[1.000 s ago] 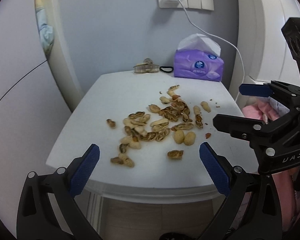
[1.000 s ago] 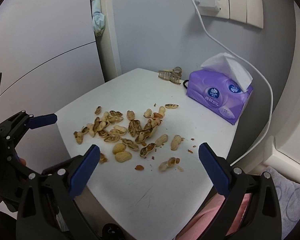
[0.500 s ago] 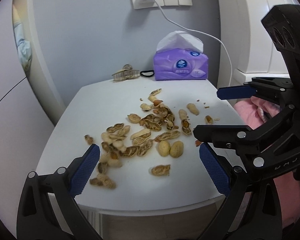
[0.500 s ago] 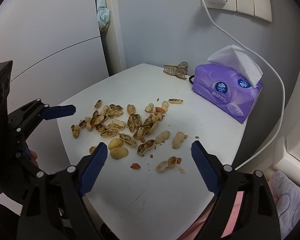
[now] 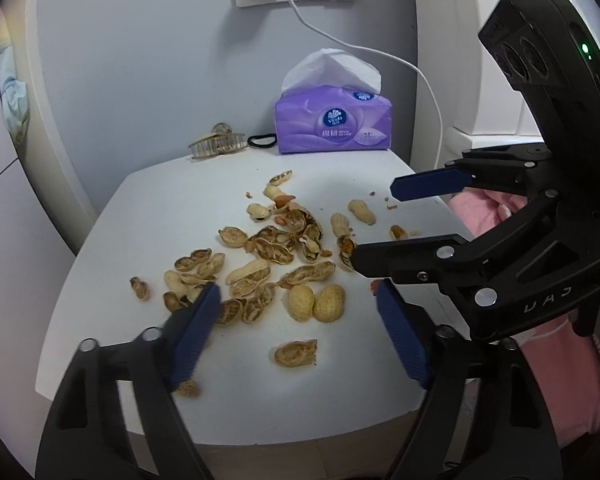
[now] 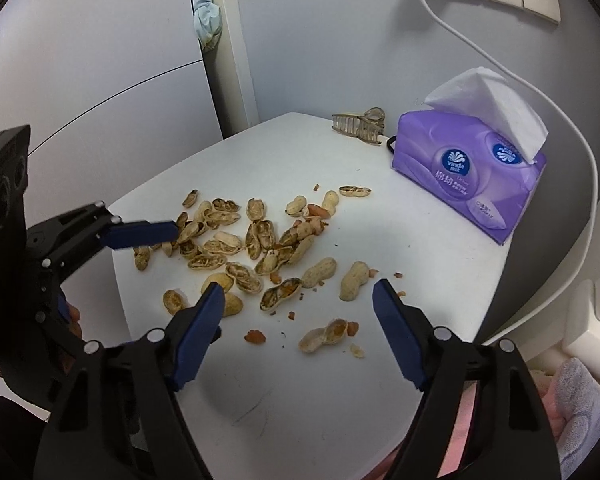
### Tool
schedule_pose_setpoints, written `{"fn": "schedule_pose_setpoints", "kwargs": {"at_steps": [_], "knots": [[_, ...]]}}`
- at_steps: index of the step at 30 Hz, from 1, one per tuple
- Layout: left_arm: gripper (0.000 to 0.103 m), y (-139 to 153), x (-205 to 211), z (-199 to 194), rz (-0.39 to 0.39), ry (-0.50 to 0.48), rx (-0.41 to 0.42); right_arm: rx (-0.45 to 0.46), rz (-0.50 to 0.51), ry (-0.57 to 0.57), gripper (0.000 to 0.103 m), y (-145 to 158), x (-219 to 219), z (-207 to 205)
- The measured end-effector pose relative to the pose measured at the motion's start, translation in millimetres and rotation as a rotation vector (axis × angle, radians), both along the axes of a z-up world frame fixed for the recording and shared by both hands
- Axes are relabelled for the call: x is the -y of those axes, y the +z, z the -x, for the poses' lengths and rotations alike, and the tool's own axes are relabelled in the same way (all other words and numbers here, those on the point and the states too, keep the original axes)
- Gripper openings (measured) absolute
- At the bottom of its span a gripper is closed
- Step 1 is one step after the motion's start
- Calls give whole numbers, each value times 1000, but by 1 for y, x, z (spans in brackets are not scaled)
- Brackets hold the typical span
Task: Collect trash
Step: 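Lower the right tool over the peanut shells and close its fingers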
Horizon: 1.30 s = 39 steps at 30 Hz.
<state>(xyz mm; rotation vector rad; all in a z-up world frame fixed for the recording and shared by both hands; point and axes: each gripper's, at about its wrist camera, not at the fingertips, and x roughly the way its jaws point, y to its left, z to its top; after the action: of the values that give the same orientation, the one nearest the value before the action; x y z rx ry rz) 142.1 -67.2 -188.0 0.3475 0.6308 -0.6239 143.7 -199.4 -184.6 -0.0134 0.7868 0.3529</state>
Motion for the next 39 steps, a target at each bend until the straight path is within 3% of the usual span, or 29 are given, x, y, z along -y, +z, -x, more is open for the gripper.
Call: {"fn": "schedule_pose_setpoints", "kwargs": {"at_steps": [4, 7, 13, 17, 21, 26, 29, 39], "knots": [[69, -3, 0, -2, 4, -11, -14, -3, 6, 23, 73, -3, -2, -3], [63, -5, 1, -3, 7, -16, -25, -11, 3, 37, 63, -5, -4, -5], [54, -6, 2, -4, 9, -21, -35, -25, -4, 54, 61, -9, -8, -7], [51, -7, 2, -4, 19, -19, -37, -26, -15, 59, 54, -9, -8, -8], [42, -6, 4, -3, 21, -32, -34, -36, -32, 60, 47, -8, -8, -10], [41, -7, 5, -2, 19, -31, -26, -37, -31, 60, 47, -9, -9, -11], [31, -7, 6, -1, 16, -29, -17, -35, -25, 63, 37, -9, -9, -10], [30, -7, 1, -6, 22, -13, -20, -30, 12, 75, 31, -14, -9, -7]]}}
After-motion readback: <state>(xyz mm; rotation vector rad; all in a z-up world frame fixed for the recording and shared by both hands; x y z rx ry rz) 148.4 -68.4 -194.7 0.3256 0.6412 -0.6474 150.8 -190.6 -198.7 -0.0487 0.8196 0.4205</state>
